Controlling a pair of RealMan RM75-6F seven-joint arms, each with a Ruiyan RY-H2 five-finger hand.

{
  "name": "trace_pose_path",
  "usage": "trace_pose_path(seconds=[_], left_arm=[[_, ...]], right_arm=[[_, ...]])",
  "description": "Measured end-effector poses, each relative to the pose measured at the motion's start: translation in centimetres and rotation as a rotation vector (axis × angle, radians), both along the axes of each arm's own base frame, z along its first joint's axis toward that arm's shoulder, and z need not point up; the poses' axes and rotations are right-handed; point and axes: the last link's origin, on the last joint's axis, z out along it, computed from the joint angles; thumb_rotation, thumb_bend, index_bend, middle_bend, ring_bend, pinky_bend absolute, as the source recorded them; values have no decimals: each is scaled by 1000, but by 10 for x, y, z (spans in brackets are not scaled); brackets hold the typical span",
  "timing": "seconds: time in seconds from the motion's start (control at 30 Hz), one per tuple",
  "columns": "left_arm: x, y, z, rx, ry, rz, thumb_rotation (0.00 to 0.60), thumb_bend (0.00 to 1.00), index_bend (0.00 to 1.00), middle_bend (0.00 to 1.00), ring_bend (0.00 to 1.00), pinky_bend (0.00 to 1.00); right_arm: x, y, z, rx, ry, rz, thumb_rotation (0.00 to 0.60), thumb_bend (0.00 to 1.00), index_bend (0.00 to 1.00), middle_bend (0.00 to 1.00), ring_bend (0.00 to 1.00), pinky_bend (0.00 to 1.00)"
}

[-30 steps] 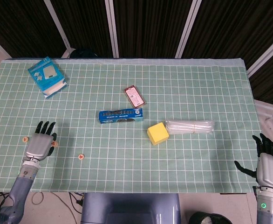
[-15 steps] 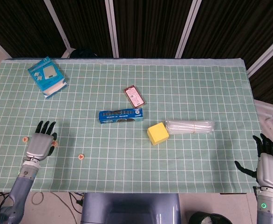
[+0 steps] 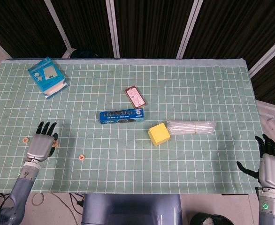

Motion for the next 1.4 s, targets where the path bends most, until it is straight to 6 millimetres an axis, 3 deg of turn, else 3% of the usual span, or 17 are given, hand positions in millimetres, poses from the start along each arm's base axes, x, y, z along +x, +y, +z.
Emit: trace_pose_path(seconds=[0.47,0.73,1.17,1.4], left_arm=[[-3,-2,1,3,4,3,600,310,445,66,0,0],[1,1,7,35,-6,-9,600,310,399,65,0,0],[36,-22,15,-7,-79,-124,600,278,368,60,0,0],[45,-37,1,-92,-59,-139,600,272,364,59,0,0]], right_arm=[[0,0,0,-5,0,1,600,267,118,52,9,0],[0,0,0,-4,-1,0,600,267,118,52,9,0],[0,0,0,-10,2,-1,600,266,118,52,9,0],[0,0,1,-12,-1,-4,600,266,118,52,9,0]])
